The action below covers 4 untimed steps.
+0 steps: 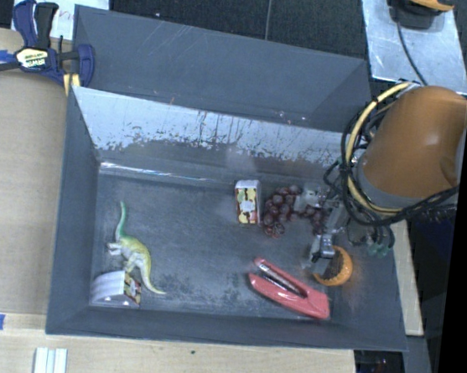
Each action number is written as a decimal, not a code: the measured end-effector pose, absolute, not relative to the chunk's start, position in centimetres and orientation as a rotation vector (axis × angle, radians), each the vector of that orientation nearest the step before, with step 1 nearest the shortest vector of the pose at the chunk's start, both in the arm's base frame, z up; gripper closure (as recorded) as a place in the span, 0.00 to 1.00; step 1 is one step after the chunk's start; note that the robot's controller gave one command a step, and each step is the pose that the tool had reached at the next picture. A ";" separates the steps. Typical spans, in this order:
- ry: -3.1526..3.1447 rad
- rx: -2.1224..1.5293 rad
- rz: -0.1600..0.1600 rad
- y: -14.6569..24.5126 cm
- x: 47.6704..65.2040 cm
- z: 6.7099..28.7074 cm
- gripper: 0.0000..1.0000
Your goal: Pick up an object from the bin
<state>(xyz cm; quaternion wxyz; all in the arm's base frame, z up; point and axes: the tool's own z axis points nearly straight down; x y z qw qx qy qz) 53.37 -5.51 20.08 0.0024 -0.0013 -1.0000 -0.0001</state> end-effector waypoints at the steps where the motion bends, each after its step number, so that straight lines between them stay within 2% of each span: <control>1: -3.146 -0.001 0.001 -5.5 53.5 20.5 0.00; 2: -3.151 -0.012 0.003 -8.4 50.8 12.3 0.00; 3: -3.151 0.015 0.002 -9.4 49.6 10.9 0.00; 4: -3.134 -0.251 0.002 -7.6 48.6 10.4 0.00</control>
Offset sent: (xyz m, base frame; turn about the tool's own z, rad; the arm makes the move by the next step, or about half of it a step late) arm -0.0453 -0.0472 -0.1308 0.0086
